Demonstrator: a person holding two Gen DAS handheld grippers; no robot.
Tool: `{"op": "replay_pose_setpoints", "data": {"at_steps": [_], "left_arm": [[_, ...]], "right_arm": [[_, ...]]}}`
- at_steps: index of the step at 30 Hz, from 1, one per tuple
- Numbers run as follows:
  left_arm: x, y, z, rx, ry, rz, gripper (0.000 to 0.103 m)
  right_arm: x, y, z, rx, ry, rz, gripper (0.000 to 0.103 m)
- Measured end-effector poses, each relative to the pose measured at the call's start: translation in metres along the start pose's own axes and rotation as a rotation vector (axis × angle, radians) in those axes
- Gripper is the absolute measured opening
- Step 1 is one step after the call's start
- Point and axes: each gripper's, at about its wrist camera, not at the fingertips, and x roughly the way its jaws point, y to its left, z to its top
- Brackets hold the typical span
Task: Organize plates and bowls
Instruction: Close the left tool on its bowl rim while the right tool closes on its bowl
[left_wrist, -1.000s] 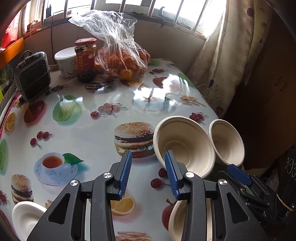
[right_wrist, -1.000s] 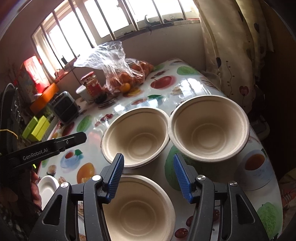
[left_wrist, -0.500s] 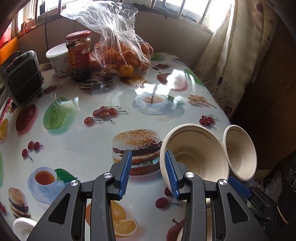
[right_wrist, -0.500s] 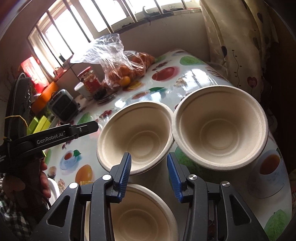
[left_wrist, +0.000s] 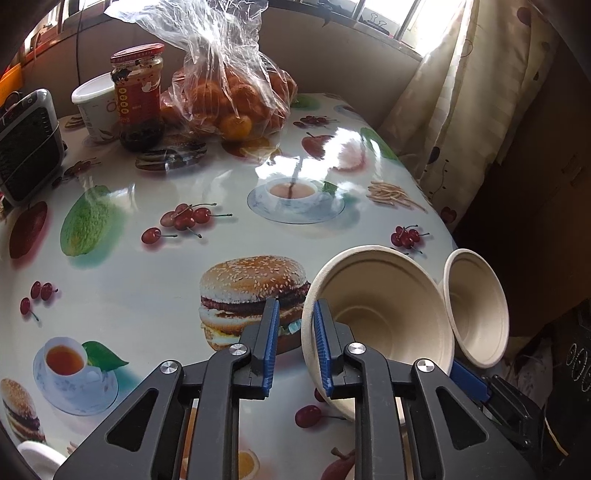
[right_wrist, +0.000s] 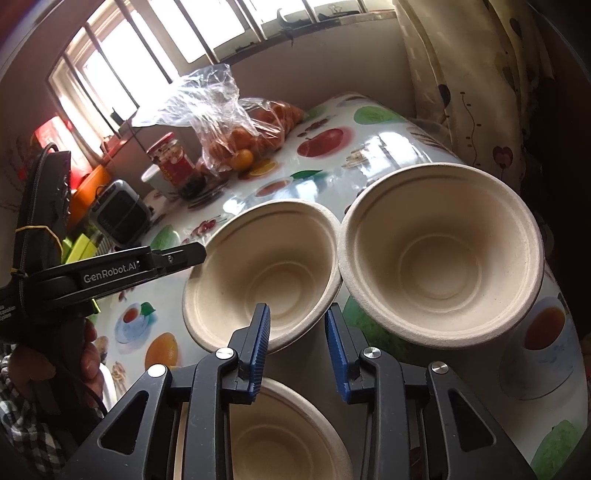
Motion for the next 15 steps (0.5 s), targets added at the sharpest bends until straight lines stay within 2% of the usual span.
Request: {"op": "replay_pose_setpoints", "data": {"at_steps": [4, 15], "left_arm": [[0.0006, -0.0016, -0.0007, 0.009, 0.000, -0.007, 0.009], [0.0000, -0.0004, -0.0001, 0.003, 0.000, -0.011, 0.008]], "right_arm": [[0.0004, 0.0006, 0.0005, -0.001, -0.005, -0.002, 0.026], [0.0016, 0.0000, 0.0016, 0.001, -0.002, 0.001, 0.024]]}}
